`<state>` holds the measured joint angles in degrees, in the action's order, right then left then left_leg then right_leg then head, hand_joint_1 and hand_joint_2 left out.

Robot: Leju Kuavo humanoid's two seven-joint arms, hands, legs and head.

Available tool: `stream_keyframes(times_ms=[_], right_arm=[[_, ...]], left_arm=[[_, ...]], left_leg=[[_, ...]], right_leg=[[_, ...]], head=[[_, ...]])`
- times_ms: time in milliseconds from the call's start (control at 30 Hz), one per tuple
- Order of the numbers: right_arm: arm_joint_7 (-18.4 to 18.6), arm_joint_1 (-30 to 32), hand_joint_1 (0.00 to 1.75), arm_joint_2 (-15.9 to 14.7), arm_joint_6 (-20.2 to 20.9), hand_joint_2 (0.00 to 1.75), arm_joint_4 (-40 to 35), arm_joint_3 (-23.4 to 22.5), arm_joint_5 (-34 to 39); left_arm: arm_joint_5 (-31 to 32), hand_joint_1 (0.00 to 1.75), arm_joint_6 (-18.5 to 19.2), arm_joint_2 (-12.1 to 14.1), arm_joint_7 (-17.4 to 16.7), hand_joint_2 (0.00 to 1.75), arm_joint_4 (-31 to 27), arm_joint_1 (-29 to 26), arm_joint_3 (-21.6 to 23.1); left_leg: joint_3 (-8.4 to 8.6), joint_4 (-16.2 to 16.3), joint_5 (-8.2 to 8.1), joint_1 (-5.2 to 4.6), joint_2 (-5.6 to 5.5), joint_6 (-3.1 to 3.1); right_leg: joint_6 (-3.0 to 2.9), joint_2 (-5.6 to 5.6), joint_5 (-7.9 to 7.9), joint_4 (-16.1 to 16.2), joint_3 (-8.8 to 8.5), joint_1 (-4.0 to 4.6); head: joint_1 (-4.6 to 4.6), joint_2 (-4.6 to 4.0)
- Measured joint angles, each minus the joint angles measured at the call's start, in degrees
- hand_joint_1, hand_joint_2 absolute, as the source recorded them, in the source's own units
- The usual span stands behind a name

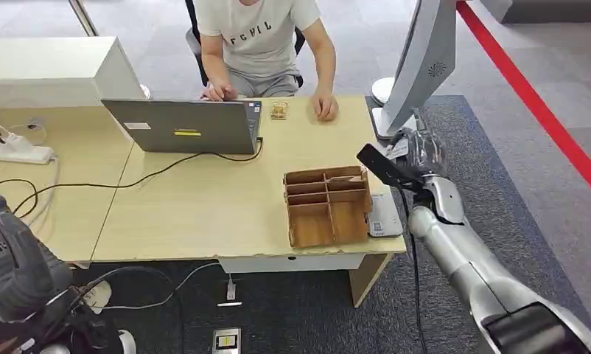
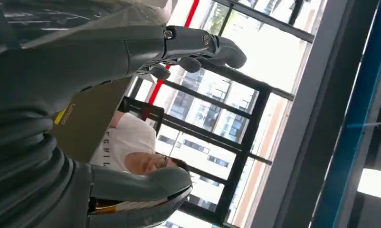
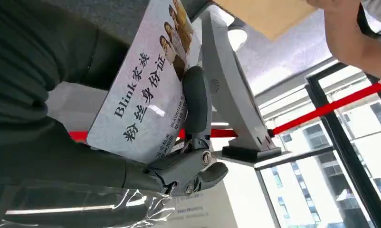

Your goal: Pass the card to the sensor for recognition and then transmit it.

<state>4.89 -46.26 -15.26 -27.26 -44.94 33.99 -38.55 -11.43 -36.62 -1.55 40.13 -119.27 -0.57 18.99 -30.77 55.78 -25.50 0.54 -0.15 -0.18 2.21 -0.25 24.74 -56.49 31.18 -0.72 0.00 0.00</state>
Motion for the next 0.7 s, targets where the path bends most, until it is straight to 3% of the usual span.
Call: stream_keyframes(times_ms=[300, 700], right_arm=[[2.6, -6.4, 1.75, 1.8, 1.4, 1.75, 2.9, 0.6, -4.5], [4.7, -10.7, 1.75, 7.2, 2.0, 1.75, 9.6, 2.1, -7.1]], left_arm=[[-0.4, 0.0, 2.8, -1.4, 0.0, 1.75, 1.2, 0.8, 0.0], [-1.0, 0.0, 5.8, -3.0, 0.0, 1.75, 2.6, 1.5, -0.2]], left_leg=[[-0.06, 0.0, 0.0, 0.0, -0.01, 0.0], [-0.11, 0.0, 0.0, 0.01, -0.01, 0.0]], right_leg=[[0.0, 0.0, 0.0, 0.0, 0.05, 0.01], [-0.01, 0.0, 0.01, 0.0, 0.11, 0.01]], head=[[0.0, 0.0], [0.02, 0.0]])
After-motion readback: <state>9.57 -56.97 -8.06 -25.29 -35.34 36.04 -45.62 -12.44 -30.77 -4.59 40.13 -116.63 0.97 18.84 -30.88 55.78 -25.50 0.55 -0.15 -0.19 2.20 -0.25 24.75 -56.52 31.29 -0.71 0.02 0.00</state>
